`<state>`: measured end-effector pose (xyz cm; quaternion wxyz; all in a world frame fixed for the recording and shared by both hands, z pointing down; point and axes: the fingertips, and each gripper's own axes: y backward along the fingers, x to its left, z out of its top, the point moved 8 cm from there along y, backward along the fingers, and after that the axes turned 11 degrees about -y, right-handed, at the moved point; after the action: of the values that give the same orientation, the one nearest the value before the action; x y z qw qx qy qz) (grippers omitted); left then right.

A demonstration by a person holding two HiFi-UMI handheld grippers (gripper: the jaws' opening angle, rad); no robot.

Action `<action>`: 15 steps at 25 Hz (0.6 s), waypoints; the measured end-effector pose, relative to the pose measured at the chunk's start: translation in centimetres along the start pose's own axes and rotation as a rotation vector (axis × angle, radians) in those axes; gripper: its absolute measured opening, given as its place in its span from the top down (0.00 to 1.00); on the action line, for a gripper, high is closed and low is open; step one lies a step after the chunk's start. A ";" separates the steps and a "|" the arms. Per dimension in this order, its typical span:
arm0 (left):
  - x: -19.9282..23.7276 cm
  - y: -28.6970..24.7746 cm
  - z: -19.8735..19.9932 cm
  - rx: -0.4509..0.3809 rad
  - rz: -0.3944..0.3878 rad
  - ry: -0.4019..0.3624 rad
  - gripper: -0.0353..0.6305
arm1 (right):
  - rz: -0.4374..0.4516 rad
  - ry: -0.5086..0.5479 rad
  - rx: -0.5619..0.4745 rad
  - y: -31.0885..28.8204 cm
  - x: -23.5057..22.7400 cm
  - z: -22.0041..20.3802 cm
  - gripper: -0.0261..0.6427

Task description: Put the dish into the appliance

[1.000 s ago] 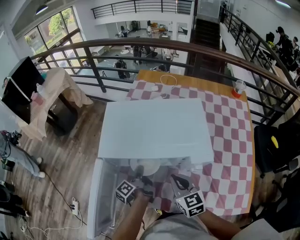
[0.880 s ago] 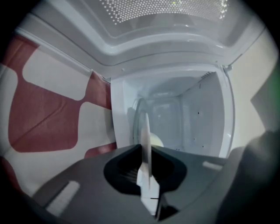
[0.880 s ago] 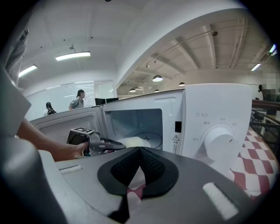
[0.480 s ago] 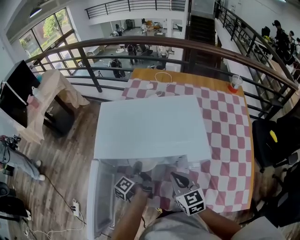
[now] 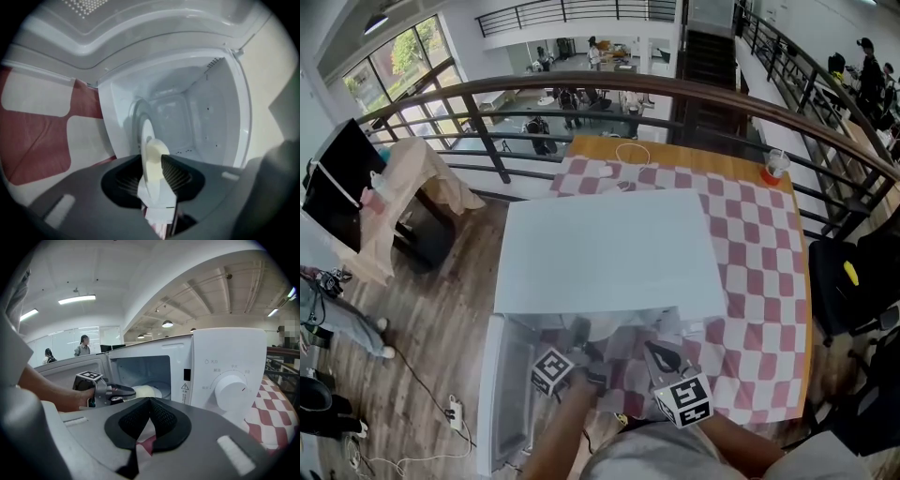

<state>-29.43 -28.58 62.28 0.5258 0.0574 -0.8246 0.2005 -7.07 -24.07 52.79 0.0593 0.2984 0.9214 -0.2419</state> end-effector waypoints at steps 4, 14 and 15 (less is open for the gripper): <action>-0.2 0.1 0.0 0.064 -0.045 -0.119 0.63 | 0.001 0.000 0.005 0.3 0.0 -0.4 0.97; -1.3 1.1 -0.9 0.173 0.075 -0.708 0.34 | -0.007 0.000 0.003 0.8 0.4 -1.0 0.97; -1.3 1.5 -1.0 0.152 0.112 -0.770 0.34 | -0.008 0.004 0.002 0.8 0.4 -1.1 0.97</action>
<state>-28.50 -26.96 61.12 0.1608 0.1219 -0.9461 0.2533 -6.87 -22.76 53.28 0.0563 0.2950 0.9225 -0.2426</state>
